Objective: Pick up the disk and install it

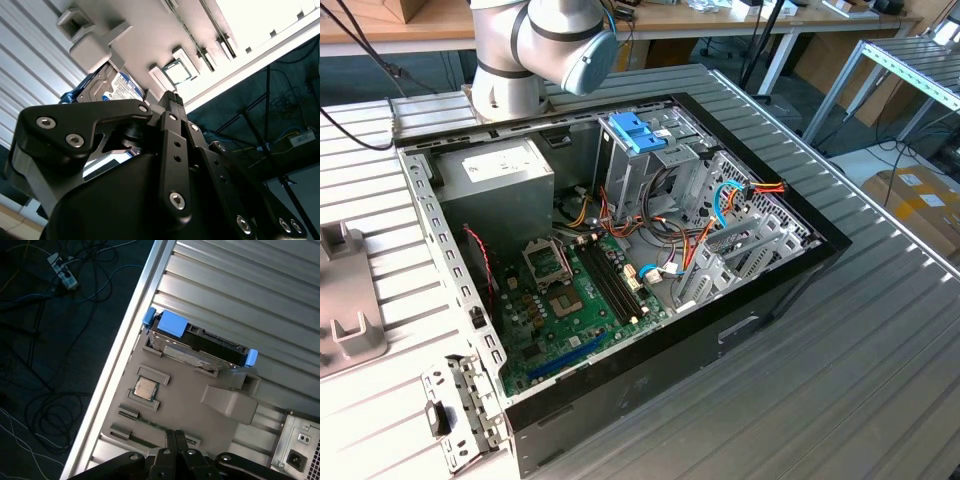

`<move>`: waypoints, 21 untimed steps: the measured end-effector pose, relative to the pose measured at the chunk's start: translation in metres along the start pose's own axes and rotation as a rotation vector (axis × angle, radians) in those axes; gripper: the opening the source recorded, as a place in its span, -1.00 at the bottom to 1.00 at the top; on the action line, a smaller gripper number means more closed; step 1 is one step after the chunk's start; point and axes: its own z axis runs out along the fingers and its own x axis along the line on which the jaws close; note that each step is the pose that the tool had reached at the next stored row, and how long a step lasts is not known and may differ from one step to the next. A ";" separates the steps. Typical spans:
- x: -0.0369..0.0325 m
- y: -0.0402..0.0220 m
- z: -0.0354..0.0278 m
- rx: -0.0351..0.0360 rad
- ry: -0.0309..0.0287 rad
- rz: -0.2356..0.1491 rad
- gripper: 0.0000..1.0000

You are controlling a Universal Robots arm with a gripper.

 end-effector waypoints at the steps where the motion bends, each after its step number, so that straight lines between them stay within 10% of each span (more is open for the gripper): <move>1: 0.0000 0.0000 0.0000 -0.0001 0.0001 -0.004 -0.79; 21: 0.0000 0.0000 0.0000 -0.0015 0.0028 -0.063 -0.79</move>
